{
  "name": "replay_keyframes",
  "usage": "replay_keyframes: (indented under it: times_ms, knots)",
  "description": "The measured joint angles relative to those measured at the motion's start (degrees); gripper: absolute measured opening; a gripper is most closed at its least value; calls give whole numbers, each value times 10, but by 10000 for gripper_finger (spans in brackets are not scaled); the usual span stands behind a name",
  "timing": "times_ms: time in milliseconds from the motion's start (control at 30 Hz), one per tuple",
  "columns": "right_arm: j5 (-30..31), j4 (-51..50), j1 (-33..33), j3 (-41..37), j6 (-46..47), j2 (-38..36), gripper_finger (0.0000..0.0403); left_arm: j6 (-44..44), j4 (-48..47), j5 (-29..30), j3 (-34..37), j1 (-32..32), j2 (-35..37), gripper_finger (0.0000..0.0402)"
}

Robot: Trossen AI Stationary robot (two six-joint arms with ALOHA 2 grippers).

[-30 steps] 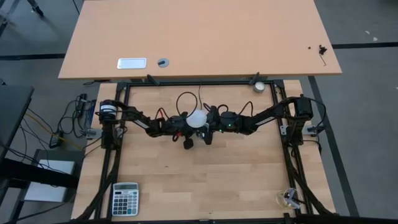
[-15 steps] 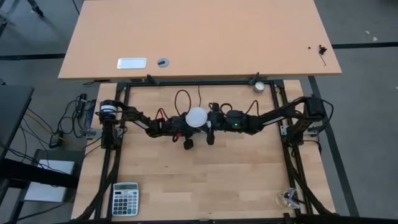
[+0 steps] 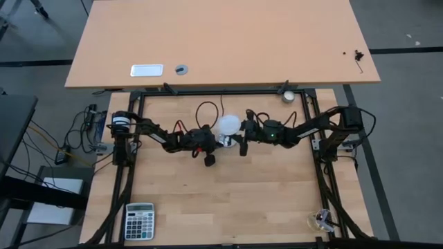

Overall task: Screw lightbulb
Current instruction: Insert the lightbulb into the silver lamp socket

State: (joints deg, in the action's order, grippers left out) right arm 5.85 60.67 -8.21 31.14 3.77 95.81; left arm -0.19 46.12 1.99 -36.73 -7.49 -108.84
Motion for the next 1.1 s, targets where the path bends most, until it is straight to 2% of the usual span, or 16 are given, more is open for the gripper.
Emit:
replay_keyframes:
  times_ms: [200,567,867,1100]
  knots:
    - [-10,72,-10,-1,-7,53,167,-3,24,-26,0,-1,3,0]
    - [-33,207,-40,5,-10,144,167,-2,19,-37,0,-2,35,0]
    - [-43,219,-49,30,-5,204,167,-2,20,-43,0,-4,47,0]
    - [-44,293,-51,31,-3,246,167,-1,20,-43,0,-4,47,0]
